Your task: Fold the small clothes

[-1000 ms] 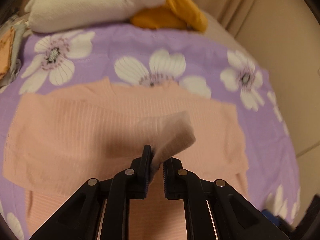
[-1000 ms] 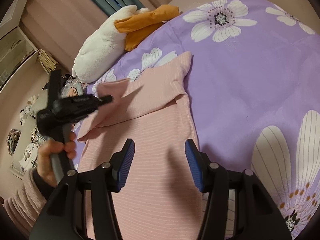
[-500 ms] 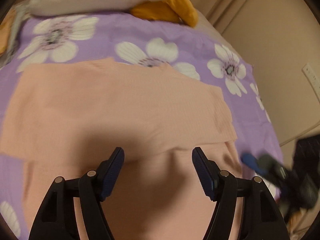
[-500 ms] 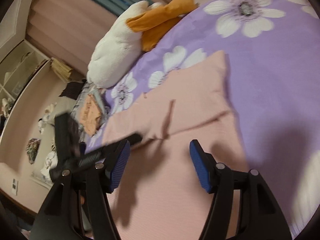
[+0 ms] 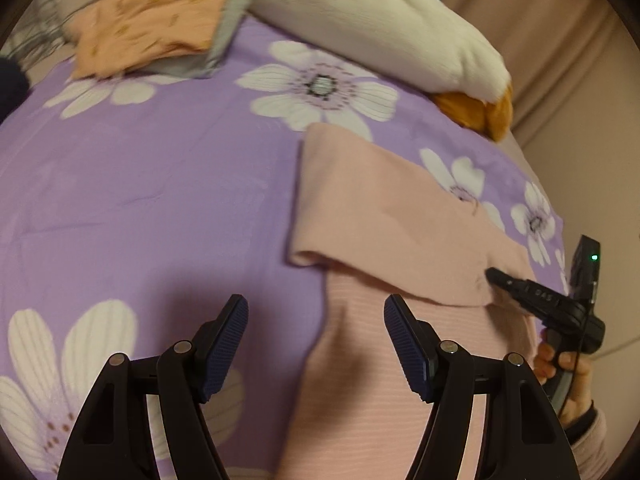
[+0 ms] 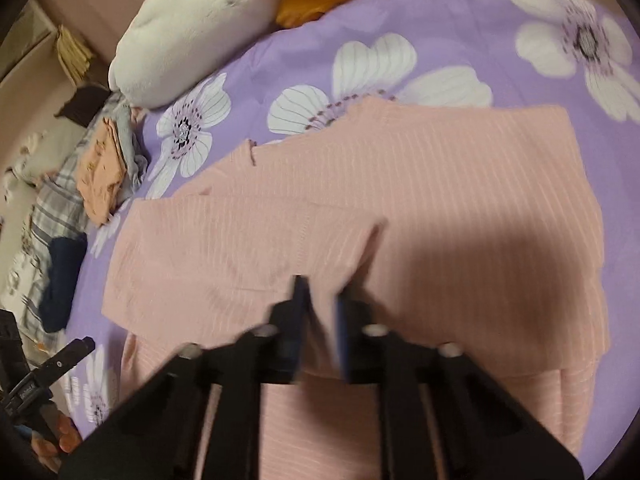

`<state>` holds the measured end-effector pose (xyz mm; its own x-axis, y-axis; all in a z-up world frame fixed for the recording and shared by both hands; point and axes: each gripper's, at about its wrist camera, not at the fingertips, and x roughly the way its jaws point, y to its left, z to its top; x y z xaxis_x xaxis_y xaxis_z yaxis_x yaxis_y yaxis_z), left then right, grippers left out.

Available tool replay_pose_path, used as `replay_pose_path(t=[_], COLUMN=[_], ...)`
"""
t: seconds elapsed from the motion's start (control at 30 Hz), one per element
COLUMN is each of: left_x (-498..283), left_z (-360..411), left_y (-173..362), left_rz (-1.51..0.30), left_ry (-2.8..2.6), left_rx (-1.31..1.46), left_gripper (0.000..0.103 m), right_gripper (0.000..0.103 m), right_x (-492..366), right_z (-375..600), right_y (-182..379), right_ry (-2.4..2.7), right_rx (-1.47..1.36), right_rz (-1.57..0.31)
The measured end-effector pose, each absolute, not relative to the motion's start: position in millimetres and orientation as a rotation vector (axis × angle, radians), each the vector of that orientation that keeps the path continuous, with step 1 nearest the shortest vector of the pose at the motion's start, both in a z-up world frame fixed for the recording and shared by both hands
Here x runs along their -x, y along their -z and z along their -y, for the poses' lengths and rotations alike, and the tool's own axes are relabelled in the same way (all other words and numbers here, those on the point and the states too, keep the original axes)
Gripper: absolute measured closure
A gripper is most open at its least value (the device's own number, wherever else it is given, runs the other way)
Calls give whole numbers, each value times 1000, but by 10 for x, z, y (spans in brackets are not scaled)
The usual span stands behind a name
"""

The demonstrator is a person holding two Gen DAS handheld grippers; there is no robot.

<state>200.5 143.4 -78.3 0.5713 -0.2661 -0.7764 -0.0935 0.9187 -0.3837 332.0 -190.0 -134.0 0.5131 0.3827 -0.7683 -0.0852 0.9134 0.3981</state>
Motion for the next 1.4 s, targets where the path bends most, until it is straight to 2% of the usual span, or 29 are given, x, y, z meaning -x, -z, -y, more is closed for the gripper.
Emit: replay_pose_path(t=[0.13, 0.43, 0.57, 0.77, 1.17, 1.27, 1.4], left_x=[-1957, -1850, -1836, -1890, -2406, -2683, -2996], left_z=[-1551, -1640, -1642, -1556, -966, -789, -615], left_y=[816, 797, 756, 762, 727, 644, 609], left_rz=[-961, -950, -948, -954, -998, -981, -951], left_ry=[83, 76, 80, 97, 164, 238, 352], left_rx=[440, 486, 467, 455, 329, 345, 436], left_gripper=[34, 34, 34, 34, 34, 34, 34], right_gripper=[96, 96, 96, 95, 91, 84, 79], right_x=[-3334, -3214, -3094, -3044, -3102, -3099, -2989], right_z=[1731, 1019, 1115, 1675, 2702, 2732, 2605], right_y=[886, -889, -1206, -777, 1168, 1285, 971], right_ry=[-365, -602, -599, -480, -140, -104, -25], right_rx=[-312, -261, -274, -280, -363, -349, -197], right_rz=[-937, -629, -542, -596, -971, -1001, -853])
